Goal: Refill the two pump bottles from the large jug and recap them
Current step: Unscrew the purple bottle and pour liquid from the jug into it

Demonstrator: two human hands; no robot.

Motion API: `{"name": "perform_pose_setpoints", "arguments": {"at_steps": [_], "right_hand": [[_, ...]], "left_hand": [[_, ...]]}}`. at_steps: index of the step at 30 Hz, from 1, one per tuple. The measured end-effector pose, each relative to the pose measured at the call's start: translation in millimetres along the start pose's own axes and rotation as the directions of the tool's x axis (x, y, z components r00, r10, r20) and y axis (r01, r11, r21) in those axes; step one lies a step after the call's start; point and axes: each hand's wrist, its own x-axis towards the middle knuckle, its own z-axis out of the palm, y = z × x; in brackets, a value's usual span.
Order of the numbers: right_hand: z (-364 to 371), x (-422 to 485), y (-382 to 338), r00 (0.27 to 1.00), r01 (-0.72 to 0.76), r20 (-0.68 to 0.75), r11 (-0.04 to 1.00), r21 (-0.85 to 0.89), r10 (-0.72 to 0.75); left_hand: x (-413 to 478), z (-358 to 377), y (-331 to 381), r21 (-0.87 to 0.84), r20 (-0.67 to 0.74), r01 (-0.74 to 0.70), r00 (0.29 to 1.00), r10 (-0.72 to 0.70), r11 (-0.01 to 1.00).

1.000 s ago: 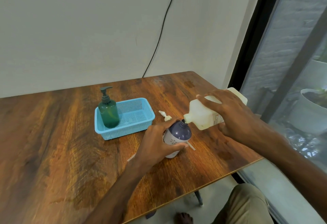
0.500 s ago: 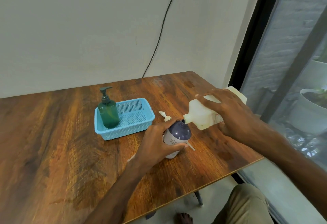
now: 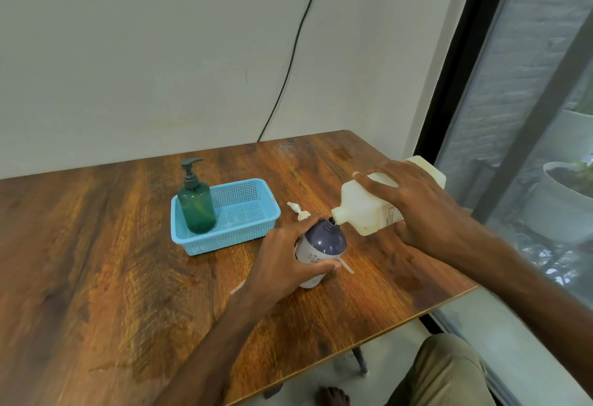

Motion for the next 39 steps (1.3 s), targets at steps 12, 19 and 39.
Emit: {"name": "perform_pose_setpoints", "arguments": {"at_steps": [12,19,39], "right_hand": [[-4.1,-0.1,-4.4,1.0,-0.009,0.007,1.0,-0.005,0.009],[-2.8,0.9,-3.7,1.0,0.019,-0.02,1.0,0.006,-0.019],[-5.2,5.8,-4.8,0.998,0.054,-0.025,0.999,-0.005,-0.054]], "left_hand": [[-0.3,1.8,-4.4,0.023,0.006,0.02,1.0,-0.02,1.0],[0.4,1.5,-5.5,0.014,0.005,0.019,1.0,-0.019,1.0],[-0.6,2.4,-7.7,-0.003,-0.014,0.028,1.0,-0.028,1.0]]}}
